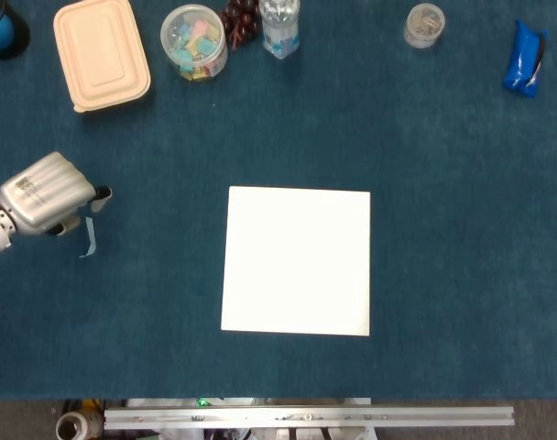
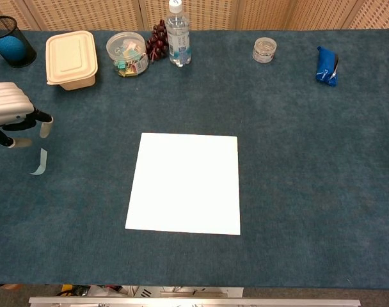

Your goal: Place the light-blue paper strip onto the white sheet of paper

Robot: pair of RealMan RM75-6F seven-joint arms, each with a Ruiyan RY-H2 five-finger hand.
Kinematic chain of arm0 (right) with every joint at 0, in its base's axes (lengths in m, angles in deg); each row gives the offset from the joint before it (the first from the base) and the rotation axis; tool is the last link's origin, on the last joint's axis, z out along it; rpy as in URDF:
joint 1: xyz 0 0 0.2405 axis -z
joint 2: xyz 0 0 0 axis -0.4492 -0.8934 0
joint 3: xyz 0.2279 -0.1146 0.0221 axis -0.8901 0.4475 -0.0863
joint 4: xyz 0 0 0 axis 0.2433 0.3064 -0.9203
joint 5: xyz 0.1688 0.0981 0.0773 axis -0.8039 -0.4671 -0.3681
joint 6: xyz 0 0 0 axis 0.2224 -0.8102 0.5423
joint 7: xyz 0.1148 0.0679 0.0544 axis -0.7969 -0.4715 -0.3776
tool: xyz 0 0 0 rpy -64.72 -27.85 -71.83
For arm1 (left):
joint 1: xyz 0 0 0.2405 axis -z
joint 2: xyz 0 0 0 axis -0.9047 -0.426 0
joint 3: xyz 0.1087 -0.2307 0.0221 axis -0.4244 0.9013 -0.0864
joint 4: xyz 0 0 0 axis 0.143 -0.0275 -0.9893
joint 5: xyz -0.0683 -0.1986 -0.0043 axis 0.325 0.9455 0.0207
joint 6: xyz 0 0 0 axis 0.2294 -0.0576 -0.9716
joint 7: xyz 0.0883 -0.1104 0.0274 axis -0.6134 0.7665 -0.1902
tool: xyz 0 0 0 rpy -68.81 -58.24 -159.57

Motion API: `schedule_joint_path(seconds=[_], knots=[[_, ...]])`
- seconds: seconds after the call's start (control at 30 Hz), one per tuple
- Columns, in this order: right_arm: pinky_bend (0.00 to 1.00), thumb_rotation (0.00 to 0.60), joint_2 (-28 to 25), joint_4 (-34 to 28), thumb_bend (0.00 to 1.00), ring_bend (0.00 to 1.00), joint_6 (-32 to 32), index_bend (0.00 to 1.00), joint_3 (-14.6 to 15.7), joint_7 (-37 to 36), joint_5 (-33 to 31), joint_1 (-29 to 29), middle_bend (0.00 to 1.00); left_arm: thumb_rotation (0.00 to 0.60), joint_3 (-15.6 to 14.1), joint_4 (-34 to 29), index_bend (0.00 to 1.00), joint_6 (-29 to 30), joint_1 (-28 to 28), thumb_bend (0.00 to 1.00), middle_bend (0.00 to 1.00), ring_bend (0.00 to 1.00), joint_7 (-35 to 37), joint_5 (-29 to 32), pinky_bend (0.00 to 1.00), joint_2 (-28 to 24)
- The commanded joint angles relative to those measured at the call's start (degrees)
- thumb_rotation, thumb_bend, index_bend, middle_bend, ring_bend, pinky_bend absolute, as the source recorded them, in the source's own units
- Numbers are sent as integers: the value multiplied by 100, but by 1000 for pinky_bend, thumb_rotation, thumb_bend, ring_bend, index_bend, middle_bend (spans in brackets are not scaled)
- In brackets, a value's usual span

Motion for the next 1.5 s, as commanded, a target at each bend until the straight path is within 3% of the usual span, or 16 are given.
schedule_joint_path(seconds=[0.03, 0.2, 0.93, 1.5], knots=[[489, 600, -4, 10, 172, 515, -16, 484, 5, -1, -12, 16, 520, 600, -40, 17, 498, -82, 36, 269, 878, 931, -75, 24, 856, 46], [489, 600, 14, 33, 172, 516, -9, 484, 0, -1, -65, 25, 520, 600, -114, 35, 499, -247, 77, 269, 863, 919, -222, 71, 792, 119], [489, 600, 17, -12, 172, 529, -64, 484, 13, 58, -94, 76, 528, 600, -388, 193, 522, -356, 103, 269, 846, 903, -502, 135, 770, 354], [489, 600, -8, -5, 172, 529, -80, 484, 8, 50, -126, 104, 528, 600, -432, 201, 532, -593, 143, 269, 849, 904, -760, 307, 770, 465]])
